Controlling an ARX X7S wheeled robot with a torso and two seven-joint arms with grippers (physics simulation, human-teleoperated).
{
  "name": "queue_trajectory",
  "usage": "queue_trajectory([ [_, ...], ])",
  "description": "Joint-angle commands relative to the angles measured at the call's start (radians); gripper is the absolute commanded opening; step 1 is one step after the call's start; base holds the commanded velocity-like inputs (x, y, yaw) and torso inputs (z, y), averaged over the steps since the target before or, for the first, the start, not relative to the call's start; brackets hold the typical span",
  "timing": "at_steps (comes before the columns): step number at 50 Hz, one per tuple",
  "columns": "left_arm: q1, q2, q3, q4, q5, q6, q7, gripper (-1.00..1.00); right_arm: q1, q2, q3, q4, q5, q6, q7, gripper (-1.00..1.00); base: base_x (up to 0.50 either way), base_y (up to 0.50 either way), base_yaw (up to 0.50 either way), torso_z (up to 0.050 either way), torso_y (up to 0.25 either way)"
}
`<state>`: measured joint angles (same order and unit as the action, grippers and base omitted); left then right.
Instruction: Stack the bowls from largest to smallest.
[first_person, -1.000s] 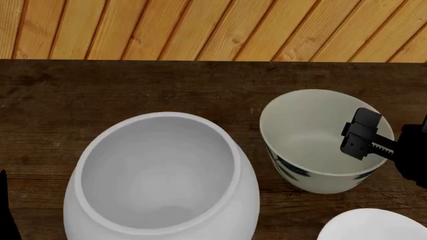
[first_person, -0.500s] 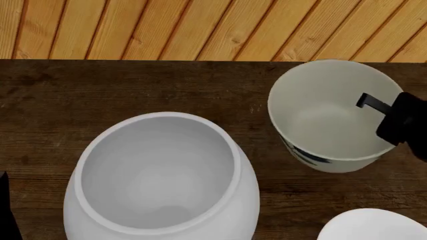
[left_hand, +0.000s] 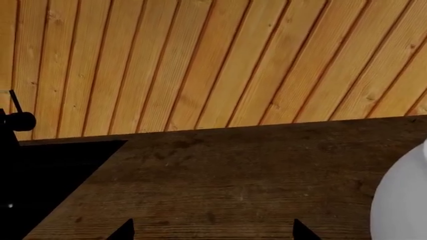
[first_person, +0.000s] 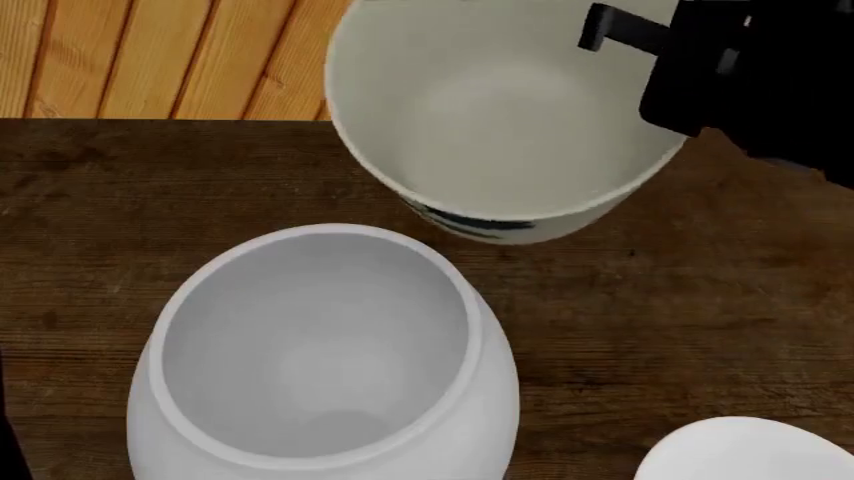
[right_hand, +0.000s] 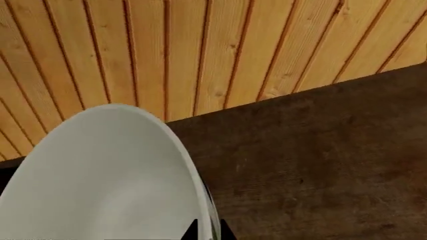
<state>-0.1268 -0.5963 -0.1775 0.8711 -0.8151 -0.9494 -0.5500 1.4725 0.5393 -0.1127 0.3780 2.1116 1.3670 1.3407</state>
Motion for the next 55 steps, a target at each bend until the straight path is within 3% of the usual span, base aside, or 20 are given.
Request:
queue_trajectory([
  [1, 0.005, 0.003, -0.024, 0.001, -0.026, 0.007, 0.023, 1.00, 0.222, -0.050, -0.276, -0.038, 0.471, -0.112, 0.206, -1.00, 0.00, 0.00, 0.00, 0.000, 0.000],
  [7, 0.004, 0.002, -0.025, -0.002, -0.027, 0.011, 0.023, 1.00, 0.330, -0.083, -0.338, -0.002, 0.521, -0.149, 0.191, -1.00, 0.00, 0.00, 0.00, 0.000, 0.000],
  [17, 0.002, 0.000, -0.020, -0.008, -0.027, 0.016, 0.021, 1.00, 0.250, -0.061, -0.478, -0.299, 0.718, -0.398, 0.208, -1.00, 0.00, 0.00, 0.00, 0.000, 0.000],
  [42, 0.019, -0.019, -0.083, -0.018, -0.066, 0.021, 0.011, 1.00, 0.049, 0.063, -0.499, -0.410, 0.595, -0.434, 0.096, -1.00, 0.00, 0.00, 0.00, 0.000, 0.000],
  [55, 0.015, -0.024, -0.082, -0.021, -0.071, 0.018, 0.003, 1.00, 0.015, 0.082, -0.485, -0.294, 0.486, -0.397, 0.003, -1.00, 0.00, 0.00, 0.00, 0.000, 0.000],
])
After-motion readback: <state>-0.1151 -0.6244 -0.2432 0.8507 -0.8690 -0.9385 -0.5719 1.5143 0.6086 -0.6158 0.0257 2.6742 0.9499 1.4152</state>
